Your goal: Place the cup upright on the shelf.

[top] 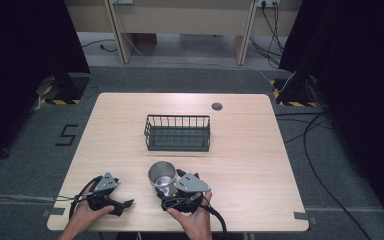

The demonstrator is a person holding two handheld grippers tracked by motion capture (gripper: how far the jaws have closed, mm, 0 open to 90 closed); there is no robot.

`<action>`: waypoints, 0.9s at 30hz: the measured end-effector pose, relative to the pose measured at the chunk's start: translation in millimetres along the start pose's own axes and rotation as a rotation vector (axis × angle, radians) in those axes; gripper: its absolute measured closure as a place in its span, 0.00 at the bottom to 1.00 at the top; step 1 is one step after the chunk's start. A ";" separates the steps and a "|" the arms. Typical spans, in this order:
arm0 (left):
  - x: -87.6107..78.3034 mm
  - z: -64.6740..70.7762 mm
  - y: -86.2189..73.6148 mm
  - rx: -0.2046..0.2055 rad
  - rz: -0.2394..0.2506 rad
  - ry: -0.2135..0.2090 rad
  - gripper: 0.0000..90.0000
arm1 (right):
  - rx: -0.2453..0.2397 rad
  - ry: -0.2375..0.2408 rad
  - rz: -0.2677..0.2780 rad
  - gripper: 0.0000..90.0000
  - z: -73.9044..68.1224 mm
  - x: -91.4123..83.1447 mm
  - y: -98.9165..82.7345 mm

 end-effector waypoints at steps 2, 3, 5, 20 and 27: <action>0.0 0.0 0.0 0.000 0.000 0.000 0.00 | 0.003 -0.004 0.002 0.16 -1.6 1.9 0.5; -0.2 0.0 -0.2 0.002 -0.001 -0.001 0.00 | 0.000 -0.013 0.004 0.17 -1.5 2.6 0.8; -0.3 0.1 -0.3 0.002 -0.001 -0.001 0.00 | -0.002 -0.020 0.007 0.17 -1.5 3.2 1.1; -0.3 0.2 -0.3 0.001 -0.001 -0.001 0.00 | -0.042 -0.030 -0.050 0.16 5.2 -3.7 -14.0; -0.4 0.3 -0.3 0.001 -0.001 -0.001 0.00 | -0.050 -0.073 -0.075 0.17 25.7 -9.4 -17.5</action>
Point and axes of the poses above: each handheld gripper's, and its own axes: x roughly forward along the jaws, y roughly out of its top, z roughly to its right, the point moved 10 cm from there along x, roughly forward along the jaws, and after that the axes turned 9 degrees about x, right-handed, at the moved point
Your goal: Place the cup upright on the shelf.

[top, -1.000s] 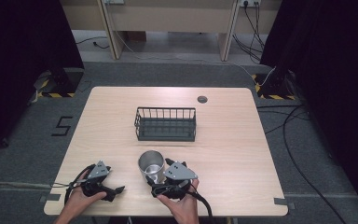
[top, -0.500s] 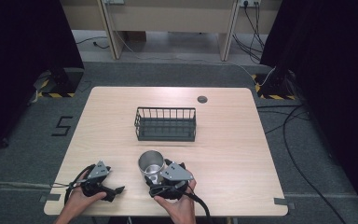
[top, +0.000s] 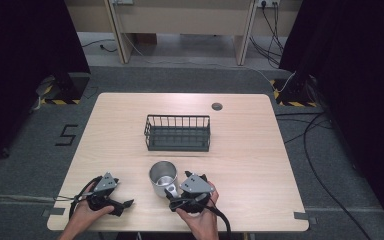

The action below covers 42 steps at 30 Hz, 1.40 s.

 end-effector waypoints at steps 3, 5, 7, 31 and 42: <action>-0.1 -0.1 -0.2 0.001 -0.002 0.000 0.00 | 0.005 0.005 0.000 0.17 6.6 -1.4 -0.7; -0.2 -0.1 -0.2 0.001 -0.002 0.000 0.00 | 0.015 0.016 0.001 0.17 17.6 -3.6 -3.1; -0.1 0.1 -0.2 0.000 -0.002 -0.001 0.00 | 0.023 0.018 0.002 0.17 21.6 -4.4 -4.1; -0.1 -0.1 -0.2 -0.001 -0.002 0.000 0.00 | 0.101 0.002 0.035 0.17 73.2 -15.2 -1.5; -0.1 -0.1 -0.3 -0.001 -0.002 0.000 0.00 | 0.113 -0.013 0.059 0.17 78.9 -17.8 2.5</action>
Point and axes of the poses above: each handheld gripper's, and its own axes: x roughly forward along the jaws, y roughly out of its top, z roughly to its right, the point moved 10 cm from there along x, roughly forward along the jaws, and after that the axes turned 9 degrees about x, right-handed, at the moved point
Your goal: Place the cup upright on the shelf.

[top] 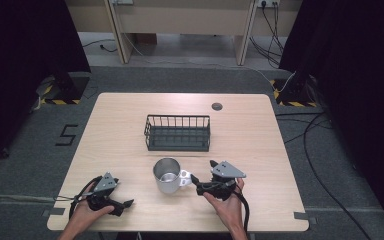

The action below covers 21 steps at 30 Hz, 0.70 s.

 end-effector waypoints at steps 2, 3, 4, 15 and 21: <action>0.0 0.0 0.0 0.000 0.000 0.000 0.00 | 0.002 0.048 0.026 0.17 -9.0 -3.3 5.4; 0.0 0.0 0.0 0.000 0.000 0.000 0.00 | 0.002 0.048 0.026 0.17 -9.0 -3.3 5.4; 0.0 0.0 0.0 0.000 0.000 0.000 0.00 | 0.003 0.075 0.046 0.17 -14.2 -4.3 9.0; 0.0 0.0 0.0 0.000 0.000 0.000 0.00 | -0.065 0.243 0.070 0.17 -62.5 19.6 19.6; 0.0 0.0 0.0 0.000 0.000 0.000 0.00 | -0.093 0.257 0.045 0.17 -70.1 31.4 19.8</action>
Point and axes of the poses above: each handheld gripper's, and its own axes: x roughly forward along the jaws, y roughly out of its top, z roughly to its right, the point moved 10 cm from there along x, roughly forward along the jaws, and after that the axes turned 9 degrees about x, right-handed, at the moved point
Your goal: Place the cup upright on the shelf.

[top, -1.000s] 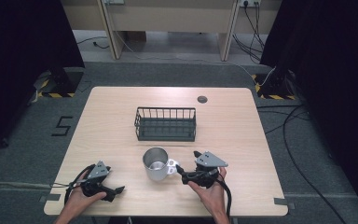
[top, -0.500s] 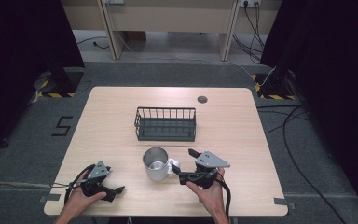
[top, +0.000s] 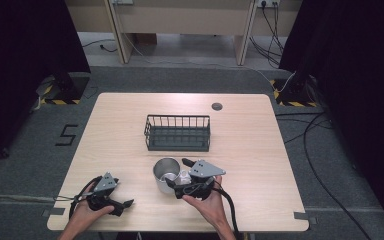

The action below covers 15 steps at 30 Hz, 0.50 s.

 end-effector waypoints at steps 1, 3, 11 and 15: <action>0.0 0.0 0.0 0.000 0.000 0.000 0.00 | 0.000 0.002 -0.002 0.17 -0.3 2.2 0.3; 0.0 0.0 0.0 0.000 0.000 0.000 0.00 | -0.001 0.002 -0.008 0.17 -0.2 6.0 0.4; 0.0 0.0 0.0 0.000 0.000 0.000 0.00 | -0.001 0.004 -0.025 0.15 -1.3 18.4 2.2; 0.0 0.0 0.0 0.000 0.000 0.000 0.00 | 0.012 0.012 -0.033 0.14 -0.9 21.2 2.5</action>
Point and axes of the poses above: each handheld gripper's, and its own axes: x roughly forward along the jaws, y roughly out of its top, z roughly to its right, the point moved 10 cm from there along x, roughly forward along the jaws, and after that the axes turned 9 degrees about x, right-handed, at the moved point
